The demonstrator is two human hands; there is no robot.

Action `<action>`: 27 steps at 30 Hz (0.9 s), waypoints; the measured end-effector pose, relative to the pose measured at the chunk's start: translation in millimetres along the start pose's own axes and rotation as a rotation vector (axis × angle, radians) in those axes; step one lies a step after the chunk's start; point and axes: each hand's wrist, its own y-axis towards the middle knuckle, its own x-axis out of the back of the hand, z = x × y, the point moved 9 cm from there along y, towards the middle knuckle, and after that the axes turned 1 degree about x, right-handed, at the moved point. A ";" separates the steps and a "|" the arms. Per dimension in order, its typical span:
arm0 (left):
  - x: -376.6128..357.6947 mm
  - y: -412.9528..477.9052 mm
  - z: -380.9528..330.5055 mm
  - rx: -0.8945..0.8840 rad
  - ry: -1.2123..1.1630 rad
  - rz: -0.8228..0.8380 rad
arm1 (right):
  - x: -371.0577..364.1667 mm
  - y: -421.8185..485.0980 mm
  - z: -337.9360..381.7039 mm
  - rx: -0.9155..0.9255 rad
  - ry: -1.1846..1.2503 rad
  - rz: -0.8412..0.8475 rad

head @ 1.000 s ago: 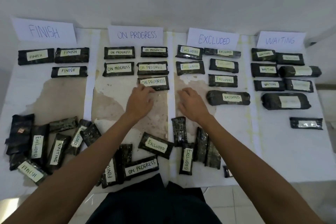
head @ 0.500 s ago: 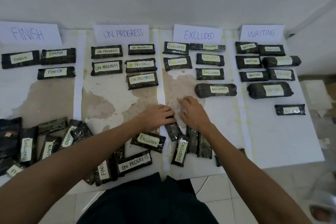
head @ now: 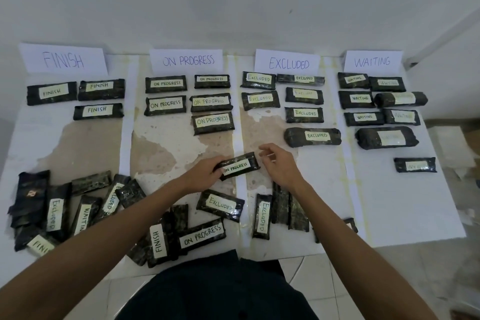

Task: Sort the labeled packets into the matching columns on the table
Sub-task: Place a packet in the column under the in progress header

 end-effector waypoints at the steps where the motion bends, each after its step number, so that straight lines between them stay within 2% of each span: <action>1: 2.8 -2.7 4.8 0.025 -0.027 -0.012 | -2.2 -0.5 1.3 -0.005 0.017 0.004; 8: 19.2 -15.7 20.1 0.090 -0.111 -0.052 | -23.0 -3.8 26.6 0.058 -0.026 0.086; 12: 32.2 -25.4 25.7 0.107 -0.120 -0.066 | -48.1 -6.1 55.8 0.328 -0.343 0.160; 17: 69.2 -39.4 51.4 0.141 -0.061 -0.228 | -68.6 8.7 76.2 0.401 -0.388 0.089; 22: 115.1 -48.2 85.7 0.235 -0.090 -0.426 | -102.4 31.4 90.8 0.494 -0.474 0.099; 27: 158.8 -36.2 106.8 0.236 -0.019 -0.495 | -130.8 45.6 92.1 0.523 -0.484 0.089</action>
